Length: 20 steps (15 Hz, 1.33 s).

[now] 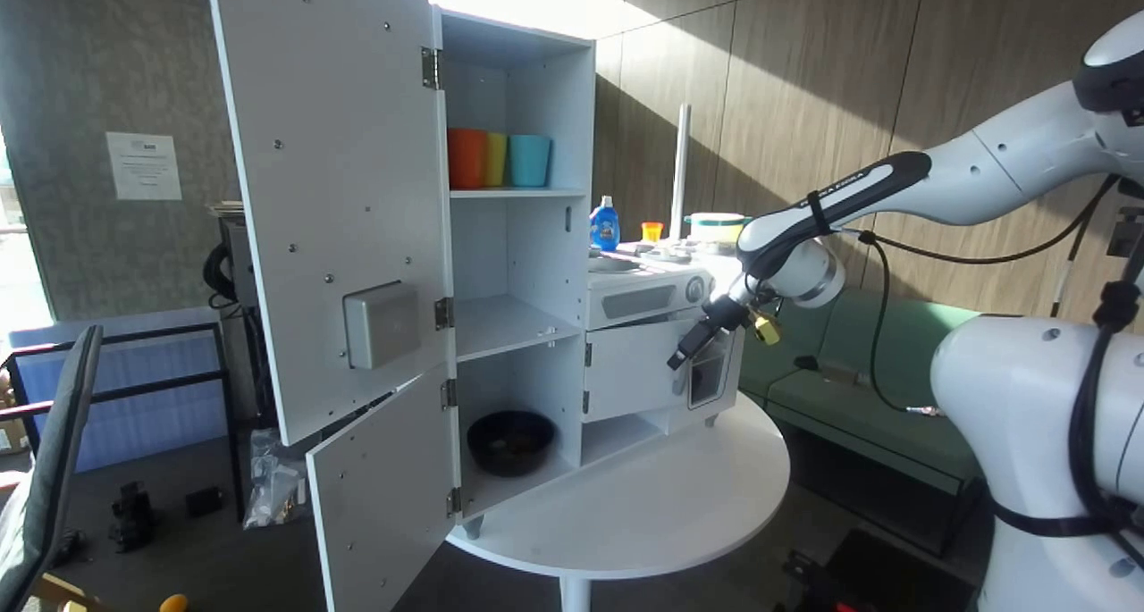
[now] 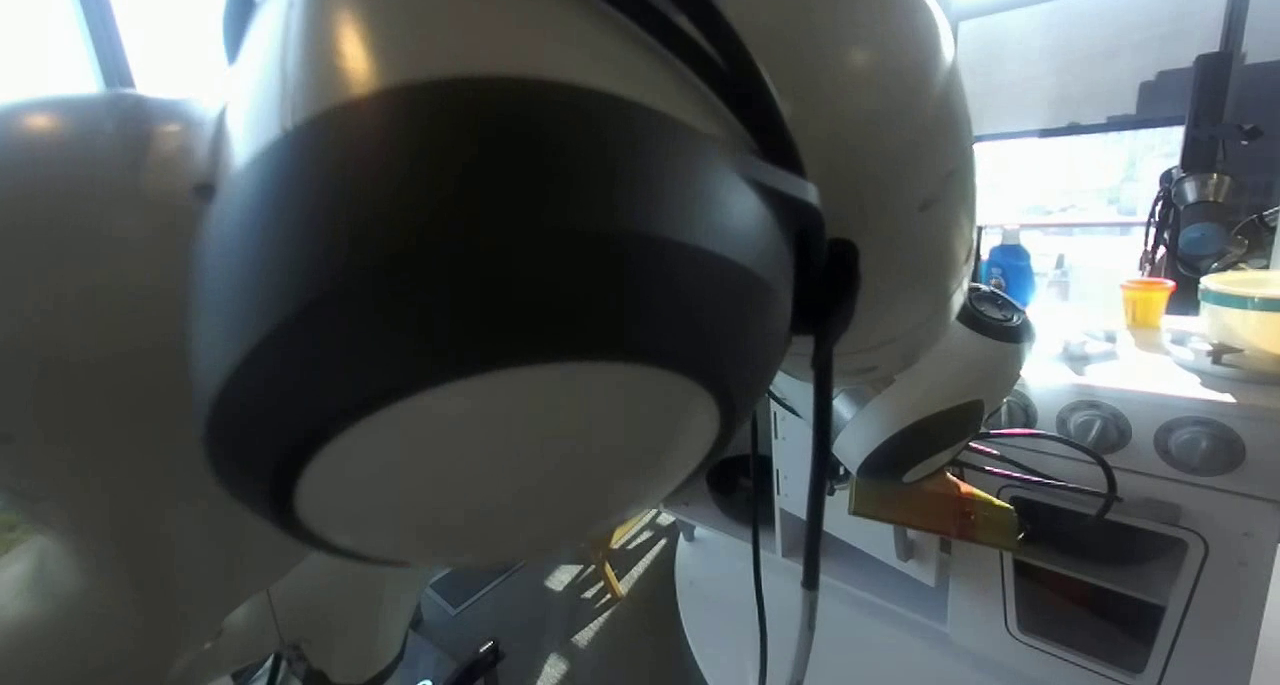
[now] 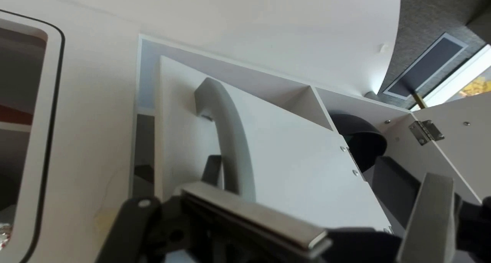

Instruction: Open the cupboard doors

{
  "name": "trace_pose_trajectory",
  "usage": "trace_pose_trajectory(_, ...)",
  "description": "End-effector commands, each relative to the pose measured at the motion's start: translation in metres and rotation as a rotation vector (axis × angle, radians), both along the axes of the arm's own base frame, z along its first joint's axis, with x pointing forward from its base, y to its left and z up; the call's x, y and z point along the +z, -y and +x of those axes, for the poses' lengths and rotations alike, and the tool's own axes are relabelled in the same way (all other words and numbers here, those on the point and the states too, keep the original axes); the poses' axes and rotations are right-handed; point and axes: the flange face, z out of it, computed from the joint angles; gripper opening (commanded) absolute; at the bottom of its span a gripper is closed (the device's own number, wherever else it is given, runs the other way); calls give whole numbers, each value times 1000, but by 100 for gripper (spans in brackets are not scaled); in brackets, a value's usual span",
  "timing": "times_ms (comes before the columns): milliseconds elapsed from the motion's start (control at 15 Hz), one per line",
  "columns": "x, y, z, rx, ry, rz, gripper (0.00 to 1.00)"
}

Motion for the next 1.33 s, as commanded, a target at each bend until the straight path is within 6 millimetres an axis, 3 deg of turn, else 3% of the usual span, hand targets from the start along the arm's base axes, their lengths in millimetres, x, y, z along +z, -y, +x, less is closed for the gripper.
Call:
trace_pose_trajectory(0,13,-13,-18,45,-135,49,100)
trace_pose_trajectory(200,23,-15,-32,57,-242,40,100)
trace_pose_trajectory(600,52,-26,-41,-44,-295,-166,100)
trace_pose_trajectory(1000,105,-29,-28,-54,-203,-398,100)
trace_pose_trajectory(1267,120,-33,-19,16,-180,-525,100)
